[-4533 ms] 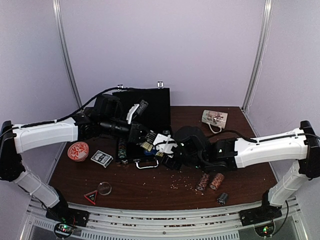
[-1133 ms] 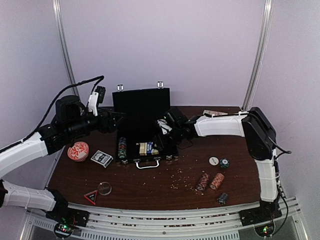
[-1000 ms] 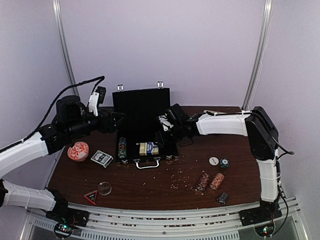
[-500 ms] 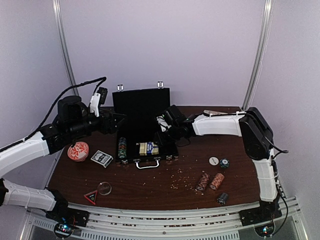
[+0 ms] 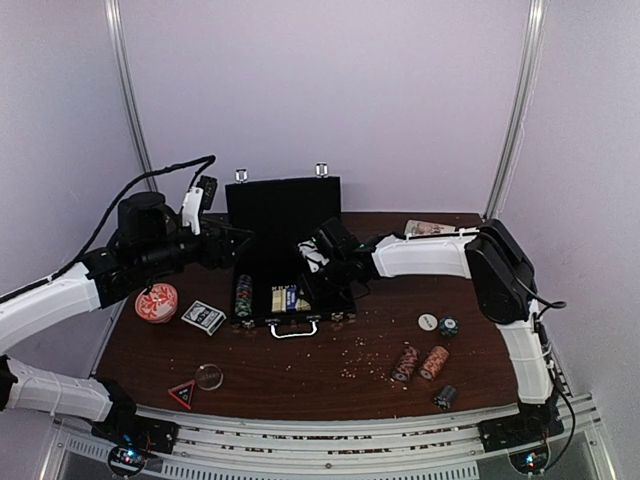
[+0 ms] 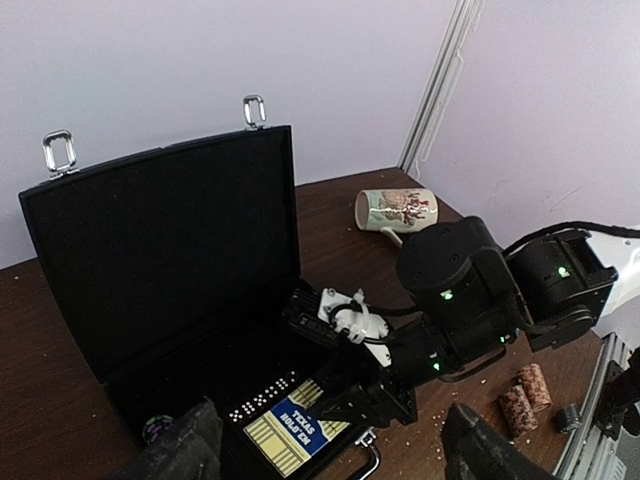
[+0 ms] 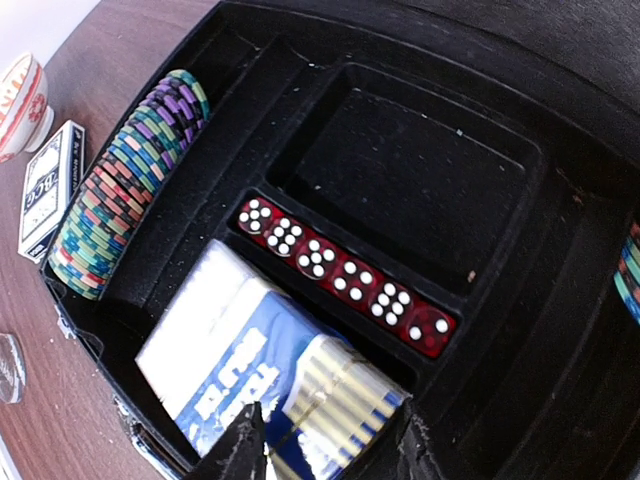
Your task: Pack up texas hold em set
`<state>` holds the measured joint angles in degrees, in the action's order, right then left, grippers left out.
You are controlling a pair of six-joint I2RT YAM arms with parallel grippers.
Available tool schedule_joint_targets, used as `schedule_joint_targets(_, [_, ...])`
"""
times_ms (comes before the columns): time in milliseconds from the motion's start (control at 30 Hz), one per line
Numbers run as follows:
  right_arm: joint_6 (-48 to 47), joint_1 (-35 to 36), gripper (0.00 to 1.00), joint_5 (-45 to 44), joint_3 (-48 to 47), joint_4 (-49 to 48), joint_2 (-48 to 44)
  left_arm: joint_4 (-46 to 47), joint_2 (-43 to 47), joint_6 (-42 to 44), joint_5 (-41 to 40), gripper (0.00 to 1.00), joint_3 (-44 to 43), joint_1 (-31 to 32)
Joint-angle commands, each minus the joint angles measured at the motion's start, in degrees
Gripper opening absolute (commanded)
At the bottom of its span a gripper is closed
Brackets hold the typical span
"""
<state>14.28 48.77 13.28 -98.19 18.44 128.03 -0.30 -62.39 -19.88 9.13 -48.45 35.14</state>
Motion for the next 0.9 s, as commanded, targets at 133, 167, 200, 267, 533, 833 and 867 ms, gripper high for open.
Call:
schedule_joint_targets(133, [-2.3,1.8,0.52,-3.4,-1.9,1.3,1.1,1.6,-1.0,0.5,0.9,0.78,-2.0,-0.1])
schedule_joint_targets(167, [-2.4,1.8,0.53,-3.9,-1.9,1.3,0.8,1.5,-1.1,0.5,1.0,0.78,-2.0,-0.1])
schedule_joint_targets(200, [-2.6,1.8,0.54,-4.3,-2.0,1.3,0.6,1.6,-1.1,0.5,1.0,0.78,-2.0,-0.1])
schedule_joint_targets(267, [-2.7,1.8,0.56,-5.2,-2.0,1.1,0.0,1.6,-1.1,0.5,1.0,0.78,-2.0,-0.1])
schedule_joint_targets(533, [-0.9,1.8,0.51,-9.5,3.3,-3.7,-5.2,1.4,-0.3,1.0,-1.1,0.79,-1.7,-0.1])
schedule_joint_targets(833, [0.5,1.6,0.59,-18.0,19.3,-8.7,-22.4,0.5,3.6,2.4,-6.5,0.79,-1.3,-0.1])
schedule_joint_targets(867, [1.0,1.4,0.60,-18.7,21.4,-7.8,-24.5,0.2,4.2,2.6,-7.2,0.79,-1.5,-0.1])
